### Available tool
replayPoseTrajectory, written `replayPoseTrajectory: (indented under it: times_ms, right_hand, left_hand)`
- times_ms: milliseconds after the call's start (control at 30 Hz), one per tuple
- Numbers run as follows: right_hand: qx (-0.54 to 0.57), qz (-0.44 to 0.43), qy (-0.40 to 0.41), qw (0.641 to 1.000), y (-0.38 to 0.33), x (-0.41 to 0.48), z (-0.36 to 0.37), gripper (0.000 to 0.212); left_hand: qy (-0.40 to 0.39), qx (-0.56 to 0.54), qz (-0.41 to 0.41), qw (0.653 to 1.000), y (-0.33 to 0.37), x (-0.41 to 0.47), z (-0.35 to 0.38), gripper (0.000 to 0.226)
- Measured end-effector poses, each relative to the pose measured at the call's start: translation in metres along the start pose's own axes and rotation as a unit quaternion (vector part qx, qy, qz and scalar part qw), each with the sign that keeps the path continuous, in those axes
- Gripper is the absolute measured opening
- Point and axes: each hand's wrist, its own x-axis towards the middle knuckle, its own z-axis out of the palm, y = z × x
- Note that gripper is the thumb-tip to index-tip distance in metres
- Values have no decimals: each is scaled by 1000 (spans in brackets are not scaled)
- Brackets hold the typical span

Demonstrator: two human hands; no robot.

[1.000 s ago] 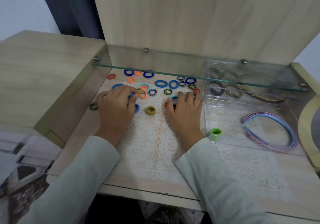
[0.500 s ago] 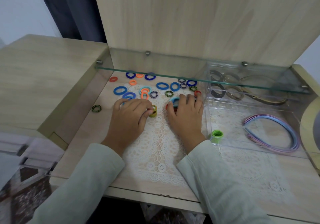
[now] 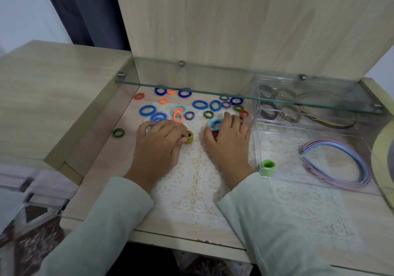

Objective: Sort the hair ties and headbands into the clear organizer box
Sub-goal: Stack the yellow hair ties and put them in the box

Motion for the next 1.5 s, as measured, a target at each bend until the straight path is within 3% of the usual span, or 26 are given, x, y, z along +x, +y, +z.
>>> replayPoseTrajectory:
  times_ms: [367, 533, 733, 900, 1067, 1200, 1500]
  right_hand:
    - [26, -28, 12, 999, -1, -1, -3, 66]
    - [70, -85, 59, 992, -4, -3, -6, 53]
    - [127, -127, 64, 982, -3, -4, -7, 42]
    - [220, -250, 63, 941, -6, -9, -14, 40]
    - [207, -330, 54, 919, -16, -14, -14, 27]
    - [153, -316, 30, 936, -15, -14, -10, 19]
    - [79, -281, -1, 957, -15, -14, -9, 26]
  left_hand:
    - [-24, -14, -21, 999, 1, 2, -3, 17]
    - [-27, -40, -69, 996, 3, 4, -4, 35]
    - [-103, -44, -139, 984, -4, 7, 3, 67]
    - [-138, -19, -156, 978, -4, 6, 9, 56]
    - [-175, -2, -156, 972, -6, 6, 10, 60]
    - [-179, -11, -166, 970, -7, 7, 11, 54]
    - [-160, -47, -163, 972, -6, 7, 10, 54]
